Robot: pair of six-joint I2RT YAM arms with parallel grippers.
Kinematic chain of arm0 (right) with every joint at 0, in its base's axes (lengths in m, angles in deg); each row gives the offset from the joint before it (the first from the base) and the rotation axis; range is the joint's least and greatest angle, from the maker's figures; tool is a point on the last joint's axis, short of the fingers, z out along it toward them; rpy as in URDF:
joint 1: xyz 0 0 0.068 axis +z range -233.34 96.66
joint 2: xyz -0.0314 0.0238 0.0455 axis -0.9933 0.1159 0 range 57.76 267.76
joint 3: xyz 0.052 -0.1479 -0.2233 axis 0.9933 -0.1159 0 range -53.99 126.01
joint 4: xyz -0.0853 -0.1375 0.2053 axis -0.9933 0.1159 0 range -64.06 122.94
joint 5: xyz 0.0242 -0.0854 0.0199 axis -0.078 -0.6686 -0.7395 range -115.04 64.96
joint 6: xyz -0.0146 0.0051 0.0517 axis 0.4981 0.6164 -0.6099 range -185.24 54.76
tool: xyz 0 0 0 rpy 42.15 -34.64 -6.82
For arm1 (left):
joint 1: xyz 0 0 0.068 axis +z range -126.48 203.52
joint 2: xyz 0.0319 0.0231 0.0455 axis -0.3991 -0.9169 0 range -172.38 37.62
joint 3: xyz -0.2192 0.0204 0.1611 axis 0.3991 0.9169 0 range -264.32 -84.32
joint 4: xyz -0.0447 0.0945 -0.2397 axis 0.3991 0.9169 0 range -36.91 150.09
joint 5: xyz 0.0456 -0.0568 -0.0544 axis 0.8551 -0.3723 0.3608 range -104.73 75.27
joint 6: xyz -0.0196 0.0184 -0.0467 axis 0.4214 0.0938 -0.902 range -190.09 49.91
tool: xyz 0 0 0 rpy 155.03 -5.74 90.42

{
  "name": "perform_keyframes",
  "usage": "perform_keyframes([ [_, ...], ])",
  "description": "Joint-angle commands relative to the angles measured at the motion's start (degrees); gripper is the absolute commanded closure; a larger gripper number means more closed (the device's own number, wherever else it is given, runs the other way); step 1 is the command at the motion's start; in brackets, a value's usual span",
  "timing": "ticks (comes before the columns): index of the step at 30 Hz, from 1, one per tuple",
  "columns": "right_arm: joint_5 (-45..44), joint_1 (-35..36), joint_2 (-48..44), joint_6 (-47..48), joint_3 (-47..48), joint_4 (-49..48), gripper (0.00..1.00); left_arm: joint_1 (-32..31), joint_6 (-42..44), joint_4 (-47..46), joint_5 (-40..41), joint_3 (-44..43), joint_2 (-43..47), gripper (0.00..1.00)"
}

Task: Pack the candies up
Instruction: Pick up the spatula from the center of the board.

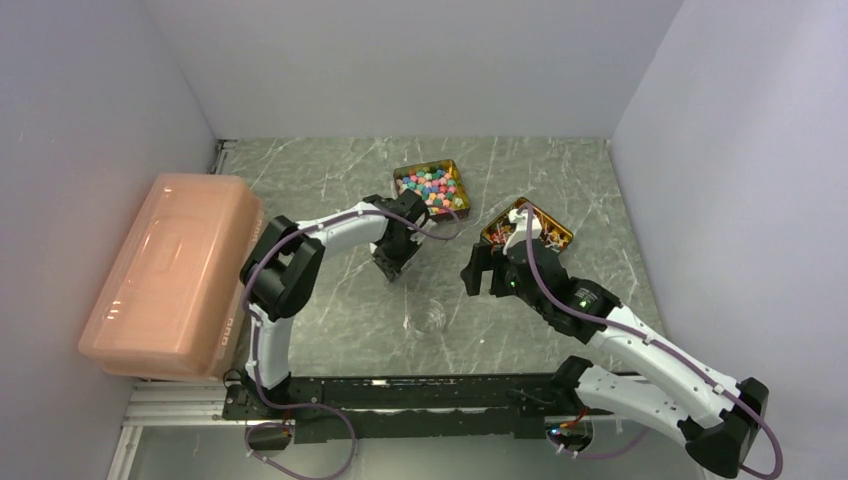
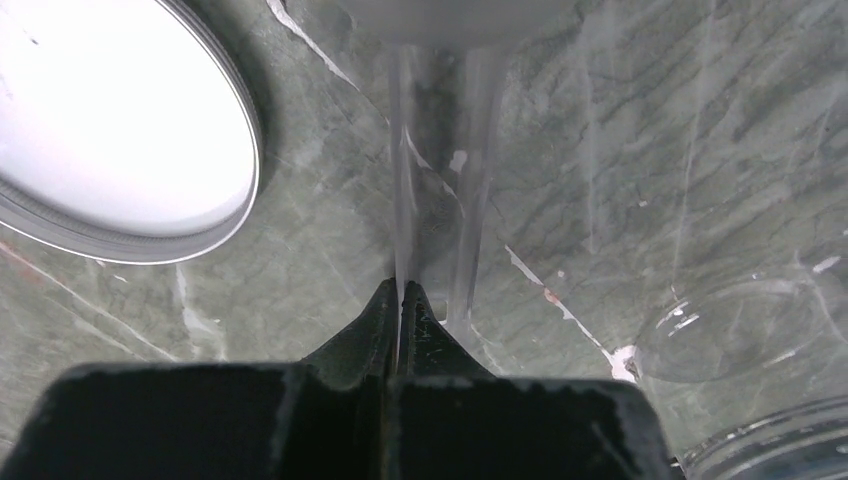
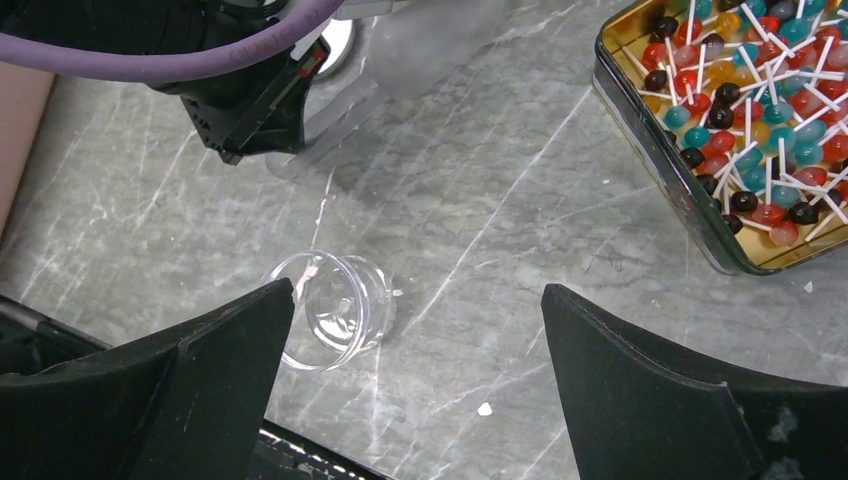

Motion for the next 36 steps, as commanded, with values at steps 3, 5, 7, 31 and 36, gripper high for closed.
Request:
perform_keyframes([
  [3, 0.45, 0.20, -2.16, -0.79, -0.04, -0.71, 0.01, 0.09, -1.38, -1.54, -5.63, 2.32, 7.10, 1.00],
  [5, 0.41, 0.19, -2.17, -0.88, 0.04, -0.49, 0.01, -0.04, -1.57, -1.85, -6.40, 3.53, 8.98, 1.00],
  [7, 0.49, 0.19, -2.25, -0.96, 0.20, -0.32, 0.01, -0.11, -1.90, -1.92, -6.53, 4.55, 10.75, 1.00],
  [31, 26.85, 0.19, -13.61, -5.94, -5.09, -22.20, 0.02, 0.42, -22.69, -22.93, -36.69, 16.39, 45.33, 1.00],
  [36, 30.08, 0.19, -15.13, -9.14, -6.95, -31.85, 0.03, 0.85, -30.54, -33.79, -41.77, 20.87, 51.46, 1.00],
])
